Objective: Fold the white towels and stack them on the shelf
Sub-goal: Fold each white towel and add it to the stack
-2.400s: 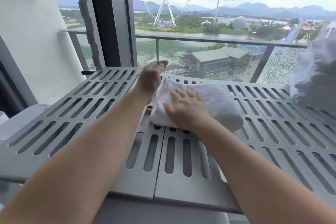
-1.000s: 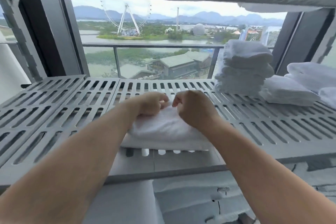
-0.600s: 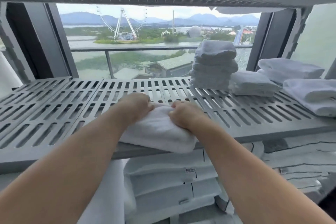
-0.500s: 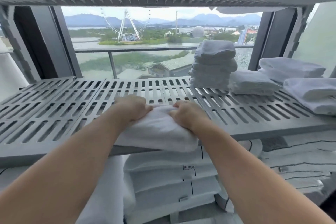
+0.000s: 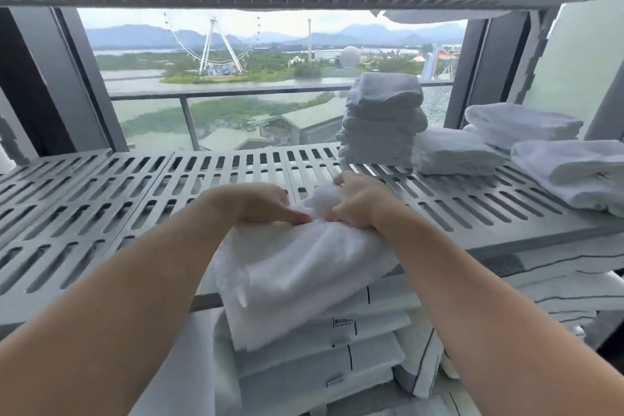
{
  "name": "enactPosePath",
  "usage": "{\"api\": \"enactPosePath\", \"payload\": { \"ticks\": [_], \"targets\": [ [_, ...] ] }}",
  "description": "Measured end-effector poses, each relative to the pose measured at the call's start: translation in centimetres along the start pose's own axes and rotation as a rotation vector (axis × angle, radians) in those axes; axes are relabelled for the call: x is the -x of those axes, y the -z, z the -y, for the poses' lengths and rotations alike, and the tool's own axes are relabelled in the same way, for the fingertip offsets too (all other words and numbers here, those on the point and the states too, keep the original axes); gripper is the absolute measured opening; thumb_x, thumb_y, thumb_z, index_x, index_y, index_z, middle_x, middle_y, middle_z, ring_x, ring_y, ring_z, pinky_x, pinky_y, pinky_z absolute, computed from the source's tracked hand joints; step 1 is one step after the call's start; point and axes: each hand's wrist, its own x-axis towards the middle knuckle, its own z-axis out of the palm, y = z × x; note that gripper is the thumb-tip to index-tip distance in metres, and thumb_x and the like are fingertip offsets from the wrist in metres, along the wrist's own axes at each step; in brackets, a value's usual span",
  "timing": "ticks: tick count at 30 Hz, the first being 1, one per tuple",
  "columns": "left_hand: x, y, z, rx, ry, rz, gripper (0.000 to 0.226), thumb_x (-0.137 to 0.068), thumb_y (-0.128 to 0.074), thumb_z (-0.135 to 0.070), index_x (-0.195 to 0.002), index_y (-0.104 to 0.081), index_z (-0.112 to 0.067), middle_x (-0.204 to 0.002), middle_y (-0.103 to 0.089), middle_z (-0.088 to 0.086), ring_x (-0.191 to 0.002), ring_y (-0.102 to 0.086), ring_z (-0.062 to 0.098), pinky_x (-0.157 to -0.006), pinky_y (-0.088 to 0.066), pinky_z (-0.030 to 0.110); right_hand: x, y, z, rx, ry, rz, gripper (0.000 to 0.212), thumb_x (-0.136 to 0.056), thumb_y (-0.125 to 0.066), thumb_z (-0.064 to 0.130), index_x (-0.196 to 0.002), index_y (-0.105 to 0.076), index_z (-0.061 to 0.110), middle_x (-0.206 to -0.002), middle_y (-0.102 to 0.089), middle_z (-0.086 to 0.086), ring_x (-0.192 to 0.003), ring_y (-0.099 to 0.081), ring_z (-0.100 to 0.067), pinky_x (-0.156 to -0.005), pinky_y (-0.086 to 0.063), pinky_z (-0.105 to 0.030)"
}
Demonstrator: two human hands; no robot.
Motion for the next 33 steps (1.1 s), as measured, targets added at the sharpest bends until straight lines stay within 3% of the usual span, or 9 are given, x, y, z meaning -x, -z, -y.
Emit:
{"api": "enactPosePath", "payload": {
  "ticks": [4,7,9,13,19,22,26,30,33],
  "targets": [
    [-1.8,0.9,-0.3,0.309,-0.018,0.127,0.054,-0.075,-0.08,-0.059,-0.101,-0.078,-0.012,-0.099,-0.079,0.007,-0.096,-0.075,0.027,-0.089,-0.06,0.046,-2.0,0.3,0.1,0.054,0.052,-0.146,0.066,-0.077,-0.074,0.02,-0.137,-0.049,0.03,-0.135,-0.059,-0.005,-0.125,-0.054,-0.025,-0.103,-0.044,-0.032],
    [-3.5,0.8,-1.1,0.628,-0.17,0.103,0.026,-0.09,-0.076,-0.031,-0.101,-0.074,-0.008,-0.096,-0.077,0.012,-0.086,-0.076,0.025,-0.073,-0.062,0.037,-3.4,0.6,-0.3,0.138,0.048,-0.383,0.054,-0.085,-0.061,0.015,-0.136,-0.049,0.031,-0.127,-0.059,-0.007,-0.121,-0.056,-0.03,-0.101,-0.045,-0.039],
    [-4.5,0.5,-2.2,0.721,-0.259,0.044,0.017,-0.094,-0.071,-0.023,-0.104,-0.071,-0.008,-0.101,-0.076,0.015,-0.086,-0.075,0.024,-0.076,-0.062,0.037,-4.0,0.9,-1.4,0.158,0.047,-0.514,0.05,-0.088,-0.057,0.015,-0.136,-0.049,0.03,-0.123,-0.06,-0.008,-0.117,-0.057,-0.032,-0.096,-0.043,-0.04],
    [-6.7,-0.4,-5.8,0.68,-0.306,-0.208,0.021,-0.091,-0.073,-0.025,-0.106,-0.063,-0.016,-0.105,-0.072,0.015,-0.095,-0.072,0.031,-0.084,-0.06,0.049,-4.6,1.7,-5.4,0.065,0.007,-0.671,0.046,-0.089,-0.061,0.025,-0.134,-0.054,0.022,-0.122,-0.062,-0.011,-0.115,-0.057,-0.032,-0.101,-0.043,-0.043],
    [-8.7,0.6,-12.8,0.586,-0.37,-0.466,0.034,-0.086,-0.074,-0.04,-0.108,-0.057,-0.02,-0.097,-0.064,0.001,-0.09,-0.064,0.024,-0.075,-0.053,0.038,-4.8,3.2,-13.7,-0.451,-0.261,-0.825,0.055,-0.087,-0.063,0.051,-0.13,-0.049,0.021,-0.129,-0.058,-0.014,-0.121,-0.053,-0.033,-0.101,-0.041,-0.042],
    [-10.2,1.5,-18.0,0.497,-0.406,-0.608,0.041,-0.085,-0.073,-0.045,-0.11,-0.053,-0.02,-0.099,-0.061,0.0,-0.09,-0.058,0.025,-0.074,-0.044,0.036,-5.5,5.1,-18.0,-0.911,-0.401,-0.751,0.072,-0.083,-0.068,0.056,-0.139,-0.046,0.016,-0.135,-0.057,-0.01,-0.12,-0.056,-0.027,-0.094,-0.041,-0.033],
    [-12.8,2.1,-24.8,0.48,-0.402,-0.747,0.044,-0.085,-0.071,-0.047,-0.111,-0.051,-0.017,-0.105,-0.06,-0.001,-0.092,-0.055,0.024,-0.073,-0.039,0.036,-6.5,7.4,-23.0,-1.439,-0.32,-0.393,0.07,-0.076,-0.067,0.068,-0.127,-0.065,0.02,-0.116,-0.073,-0.003,-0.104,-0.071,-0.026,-0.093,-0.055,-0.042],
    [-15.6,2.4,-30.1,0.462,-0.336,-0.851,0.039,-0.086,-0.069,-0.048,-0.103,-0.046,-0.021,-0.094,-0.054,-0.006,-0.086,-0.049,0.024,-0.069,-0.032,0.034,-8.3,10.8,-27.5,-1.373,-0.247,-0.478,0.049,-0.073,-0.068,0.051,-0.111,-0.071,0.02,-0.104,-0.074,-0.003,-0.099,-0.069,-0.024,-0.089,-0.054,-0.041],
    [-17.4,1.8,-32.6,0.486,-0.256,-0.93,0.038,-0.087,-0.066,-0.047,-0.096,-0.039,-0.022,-0.084,-0.049,-0.007,-0.082,-0.048,0.026,-0.067,-0.031,0.035,-8.8,13.0,-29.8,-1.339,-0.157,-0.529,0.041,-0.065,-0.061,0.037,-0.101,-0.064,0.019,-0.087,-0.067,0.0,-0.077,-0.062,-0.013,-0.065,-0.046,-0.027]
  ]
}}
